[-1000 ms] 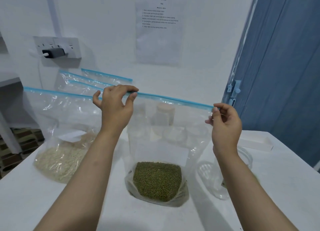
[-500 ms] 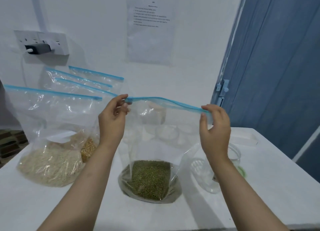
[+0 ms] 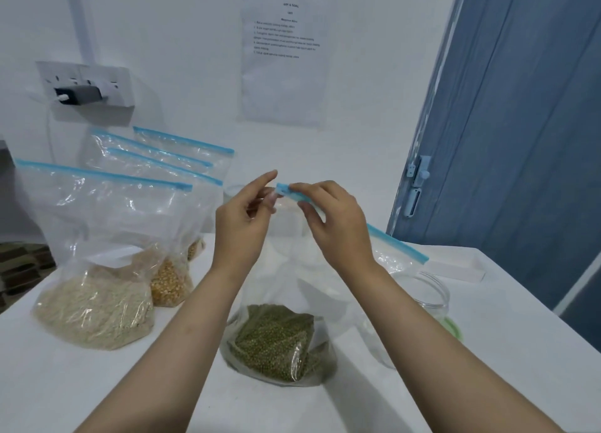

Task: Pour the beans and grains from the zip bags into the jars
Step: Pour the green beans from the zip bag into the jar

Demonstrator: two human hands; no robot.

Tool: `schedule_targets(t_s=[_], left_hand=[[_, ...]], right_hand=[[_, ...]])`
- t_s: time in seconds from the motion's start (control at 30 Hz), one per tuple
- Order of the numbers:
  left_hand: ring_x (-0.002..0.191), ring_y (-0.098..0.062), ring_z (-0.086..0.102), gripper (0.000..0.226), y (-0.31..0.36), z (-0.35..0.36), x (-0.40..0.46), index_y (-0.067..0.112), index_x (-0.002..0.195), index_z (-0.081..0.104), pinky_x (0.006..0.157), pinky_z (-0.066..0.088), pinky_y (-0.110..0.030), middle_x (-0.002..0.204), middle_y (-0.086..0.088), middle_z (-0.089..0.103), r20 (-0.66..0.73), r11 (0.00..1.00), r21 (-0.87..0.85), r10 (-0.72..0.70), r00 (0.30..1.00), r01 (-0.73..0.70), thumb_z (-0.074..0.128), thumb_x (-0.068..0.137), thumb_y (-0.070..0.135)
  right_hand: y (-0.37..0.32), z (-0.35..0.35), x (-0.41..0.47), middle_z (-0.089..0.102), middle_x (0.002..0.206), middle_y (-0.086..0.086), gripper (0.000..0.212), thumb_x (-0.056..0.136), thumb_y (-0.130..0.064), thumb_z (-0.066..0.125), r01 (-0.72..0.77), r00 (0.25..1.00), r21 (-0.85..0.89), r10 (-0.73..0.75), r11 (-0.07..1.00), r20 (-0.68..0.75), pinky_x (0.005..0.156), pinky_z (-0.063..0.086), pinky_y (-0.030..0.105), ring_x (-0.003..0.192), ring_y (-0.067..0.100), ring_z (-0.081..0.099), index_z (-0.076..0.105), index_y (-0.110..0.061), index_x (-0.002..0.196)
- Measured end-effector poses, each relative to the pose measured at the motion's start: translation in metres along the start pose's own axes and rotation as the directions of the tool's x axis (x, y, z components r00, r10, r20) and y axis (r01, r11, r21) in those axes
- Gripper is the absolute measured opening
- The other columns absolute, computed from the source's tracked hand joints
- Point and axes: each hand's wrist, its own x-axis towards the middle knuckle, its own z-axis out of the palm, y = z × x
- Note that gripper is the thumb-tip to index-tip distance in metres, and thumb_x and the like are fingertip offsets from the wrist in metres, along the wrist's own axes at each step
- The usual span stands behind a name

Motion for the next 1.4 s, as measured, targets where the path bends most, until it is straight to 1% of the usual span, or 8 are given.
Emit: schedule_targets(t_s=[0.23, 0.47, 0.63, 0.8, 0.97, 1.17, 1.3, 1.4], left_hand=[[0.113, -0.003, 0.062, 0.046, -0.051, -0.017, -0.058, 0.044, 0.133, 0.051, 0.102, 0.047, -0.029, 0.113, 0.019, 0.070, 0.179, 0.978, 0.078, -0.204, 0.962, 0.193, 0.062, 0.097, 0.017], [0.085, -0.016, 0.071, 0.032, -0.072, -0.034, -0.067, 0.026, 0.119, 0.065, 0.089, 0.057, -0.035, 0.089, -0.001, 0.076, 0.018, 0.927, -0.098, -0.362, 0.932, 0.362, 0.060, 0.096, 0.004], [0.078, -0.014, 0.069, 0.035, -0.056, -0.043, -0.046, 0.024, 0.125, 0.059, 0.077, 0.056, -0.024, 0.083, -0.002, 0.076, 0.005, 0.941, -0.183, -0.287, 0.958, 0.283, 0.057, 0.097, 0.002], [0.078, -0.016, 0.067, 0.036, -0.043, -0.059, -0.019, 0.028, 0.122, 0.057, 0.084, 0.055, -0.029, 0.081, -0.001, 0.076, -0.020, 0.967, -0.163, -0.203, 0.979, 0.197, 0.057, 0.097, 0.001], [0.074, -0.014, 0.063, 0.042, -0.033, -0.077, 0.010, 0.034, 0.122, 0.055, 0.085, 0.051, -0.023, 0.078, 0.003, 0.074, -0.001, 0.985, -0.127, -0.114, 0.993, 0.113, 0.058, 0.097, 0.000], [0.074, -0.013, 0.061, 0.044, -0.048, -0.093, 0.019, 0.034, 0.122, 0.056, 0.080, 0.048, -0.018, 0.079, 0.001, 0.073, 0.087, 0.994, -0.055, -0.092, 0.992, 0.097, 0.056, 0.097, -0.002], [0.077, -0.012, 0.061, 0.041, -0.058, -0.090, 0.014, 0.025, 0.127, 0.056, 0.080, 0.047, -0.015, 0.085, -0.009, 0.071, 0.138, 0.992, -0.061, -0.105, 0.985, 0.115, 0.053, 0.098, -0.003], [0.087, -0.011, 0.064, 0.040, -0.063, -0.090, 0.014, 0.032, 0.126, 0.056, 0.087, 0.045, -0.015, 0.088, -0.002, 0.073, 0.153, 0.994, -0.017, -0.108, 0.982, 0.112, 0.054, 0.099, 0.001]], right_hand=[[0.001, -0.003, 0.005, 0.057, 0.094, -0.001, 0.031, 0.093, 0.000, 0.061, -0.033, 0.999, 0.088, 0.035, 0.996, -0.028, 0.072, 0.039, 0.007, 0.081, 0.002, 0.050, 0.072, -0.014, 0.119], [-0.009, 0.002, 0.024, 0.058, 0.093, 0.009, 0.029, 0.093, 0.004, 0.062, 0.045, 0.999, 0.054, -0.045, 0.998, -0.017, 0.074, 0.034, 0.000, 0.082, -0.001, 0.045, 0.071, -0.007, 0.119], [-0.024, -0.001, 0.049, 0.058, 0.094, 0.011, 0.031, 0.092, 0.006, 0.060, 0.090, 0.993, 0.072, -0.084, 0.993, -0.081, 0.076, 0.037, 0.001, 0.084, 0.000, 0.047, 0.071, -0.006, 0.119], [-0.032, -0.005, 0.053, 0.057, 0.093, 0.009, 0.032, 0.092, 0.008, 0.060, 0.064, 0.977, 0.075, -0.048, 0.995, -0.207, 0.076, 0.034, 0.000, 0.082, -0.003, 0.047, 0.071, -0.007, 0.119], [-0.036, -0.006, 0.048, 0.058, 0.096, 0.000, 0.031, 0.094, 0.002, 0.061, -0.037, 0.950, 0.104, 0.067, 0.994, -0.304, 0.074, 0.037, 0.005, 0.084, -0.010, 0.050, 0.070, -0.010, 0.121], [-0.043, 0.003, 0.027, 0.068, 0.101, -0.004, 0.027, 0.096, -0.006, 0.061, -0.157, 0.945, 0.208, 0.208, 0.965, -0.252, 0.078, 0.048, 0.016, 0.088, 0.008, 0.060, 0.069, -0.010, 0.122], [-0.047, 0.008, 0.019, 0.069, 0.096, 0.000, 0.026, 0.096, -0.006, 0.061, -0.181, 0.935, 0.185, 0.227, 0.966, -0.273, 0.074, 0.047, 0.017, 0.085, 0.009, 0.058, 0.069, -0.011, 0.121], [-0.047, 0.011, 0.019, 0.069, 0.096, 0.000, 0.026, 0.095, -0.004, 0.062, -0.182, 0.931, 0.164, 0.223, 0.970, -0.289, 0.075, 0.047, 0.016, 0.085, 0.009, 0.058, 0.070, -0.010, 0.120]])
